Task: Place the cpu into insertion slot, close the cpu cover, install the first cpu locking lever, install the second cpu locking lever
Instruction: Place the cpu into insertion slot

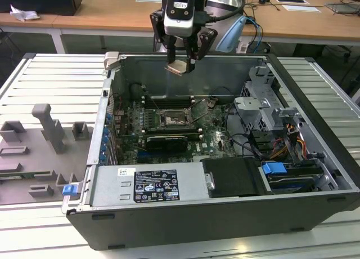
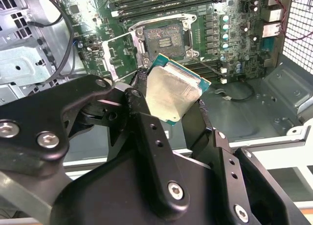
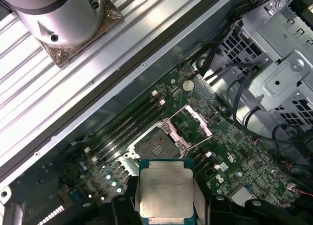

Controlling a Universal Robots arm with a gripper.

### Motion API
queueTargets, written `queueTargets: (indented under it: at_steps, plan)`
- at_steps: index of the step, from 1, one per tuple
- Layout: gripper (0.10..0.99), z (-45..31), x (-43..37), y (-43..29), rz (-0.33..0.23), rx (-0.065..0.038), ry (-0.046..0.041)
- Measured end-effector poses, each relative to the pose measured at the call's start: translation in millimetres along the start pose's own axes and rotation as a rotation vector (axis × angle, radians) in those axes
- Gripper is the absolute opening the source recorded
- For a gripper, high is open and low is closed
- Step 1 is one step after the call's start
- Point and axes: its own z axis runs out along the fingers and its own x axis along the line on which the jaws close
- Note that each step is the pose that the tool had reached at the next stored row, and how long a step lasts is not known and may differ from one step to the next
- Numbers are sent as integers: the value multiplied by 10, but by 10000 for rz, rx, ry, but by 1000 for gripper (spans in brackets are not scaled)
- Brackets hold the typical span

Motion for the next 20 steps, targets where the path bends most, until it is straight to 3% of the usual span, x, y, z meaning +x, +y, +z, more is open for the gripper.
queueTargets:
  at_steps: [20]
  plan:
    - [529,0,0,0,820,-16,-72]
